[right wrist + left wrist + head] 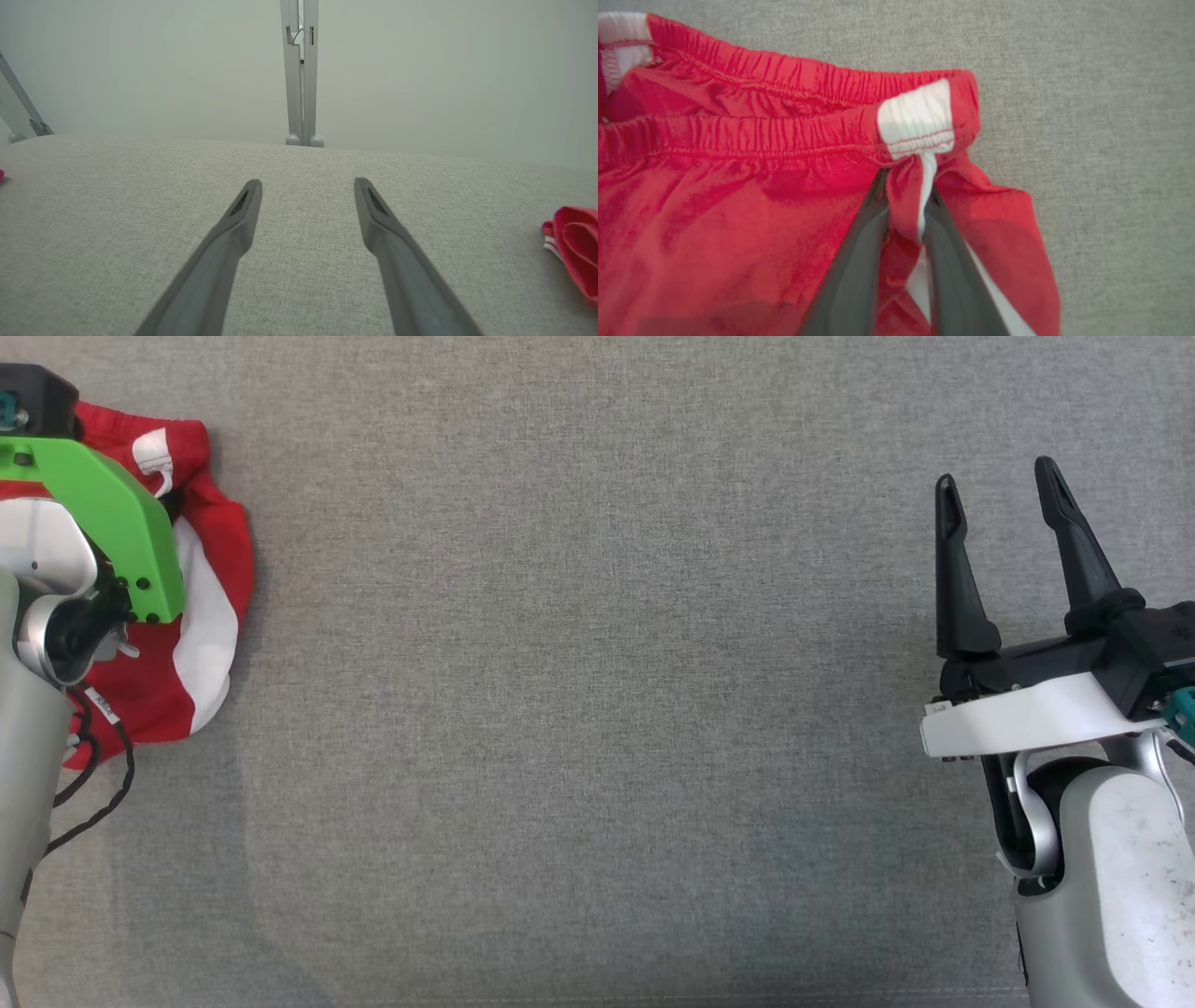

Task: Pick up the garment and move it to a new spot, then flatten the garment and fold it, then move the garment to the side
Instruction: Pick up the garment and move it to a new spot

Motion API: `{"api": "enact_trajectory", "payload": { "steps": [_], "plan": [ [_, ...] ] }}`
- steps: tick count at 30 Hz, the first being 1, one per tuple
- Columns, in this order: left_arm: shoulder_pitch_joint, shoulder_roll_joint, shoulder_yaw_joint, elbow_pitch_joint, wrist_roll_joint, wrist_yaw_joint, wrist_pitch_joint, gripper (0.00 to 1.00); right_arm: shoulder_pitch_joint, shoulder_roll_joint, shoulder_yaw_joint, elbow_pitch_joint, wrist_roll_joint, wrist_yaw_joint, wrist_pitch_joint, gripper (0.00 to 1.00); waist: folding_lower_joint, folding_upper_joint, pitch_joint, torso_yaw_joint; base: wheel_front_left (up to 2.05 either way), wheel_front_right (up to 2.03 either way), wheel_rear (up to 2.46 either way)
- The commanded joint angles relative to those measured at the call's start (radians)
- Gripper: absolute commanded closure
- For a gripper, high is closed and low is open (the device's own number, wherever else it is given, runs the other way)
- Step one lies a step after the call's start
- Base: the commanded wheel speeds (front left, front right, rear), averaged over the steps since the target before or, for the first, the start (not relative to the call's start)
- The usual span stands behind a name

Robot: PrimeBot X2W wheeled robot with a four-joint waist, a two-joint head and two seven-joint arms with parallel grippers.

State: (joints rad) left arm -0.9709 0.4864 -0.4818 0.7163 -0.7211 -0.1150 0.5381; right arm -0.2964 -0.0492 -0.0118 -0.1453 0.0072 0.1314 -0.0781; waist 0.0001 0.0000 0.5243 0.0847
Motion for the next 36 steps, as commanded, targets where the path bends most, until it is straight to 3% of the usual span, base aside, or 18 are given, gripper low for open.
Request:
{"api": "enact_trajectory", "payload": {
  "steps": [1,8,17,26,31,36],
  "plan": [
    [0.019,0.005,0.002,0.003,0.012,-0.003,-0.032,1.00,0.002,-0.003,-0.002,0.006,0.007,-0.002,-0.008,0.00,-0.0001,0.0000,-0.013,0.002,0.00,0.00,0.00],
    [-0.041,0.003,0.019,-0.014,0.033,-0.007,-0.212,1.00,0.016,-0.003,-0.014,0.037,0.023,-0.002,-0.032,0.00,-0.0001,0.0000,-0.080,0.003,0.00,0.00,0.00],
    [-0.128,-0.053,0.011,-0.076,0.029,-0.013,-0.328,1.00,0.056,-0.002,-0.031,0.100,0.058,-0.002,-0.065,0.00,-0.0001,0.0000,-0.213,-0.007,0.00,0.00,0.00],
    [-0.185,-0.226,0.013,-0.152,-0.027,0.040,-0.347,1.00,0.094,-0.003,-0.048,0.161,0.099,-0.002,-0.100,0.00,-0.0001,0.0000,-0.329,-0.055,0.00,0.00,0.00],
    [-0.139,-0.351,0.008,-0.208,-0.068,0.108,-0.356,1.00,0.103,-0.003,-0.039,0.188,0.129,-0.002,-0.117,0.00,-0.0001,0.0000,-0.341,-0.078,0.00,0.00,0.00],
    [-0.016,-0.419,-0.006,-0.211,-0.121,0.185,-0.428,1.00,0.096,-0.002,-0.032,0.211,0.146,-0.002,-0.132,0.00,-0.0001,0.0000,-0.314,-0.095,0.00,0.00,0.00]
  ]
}}
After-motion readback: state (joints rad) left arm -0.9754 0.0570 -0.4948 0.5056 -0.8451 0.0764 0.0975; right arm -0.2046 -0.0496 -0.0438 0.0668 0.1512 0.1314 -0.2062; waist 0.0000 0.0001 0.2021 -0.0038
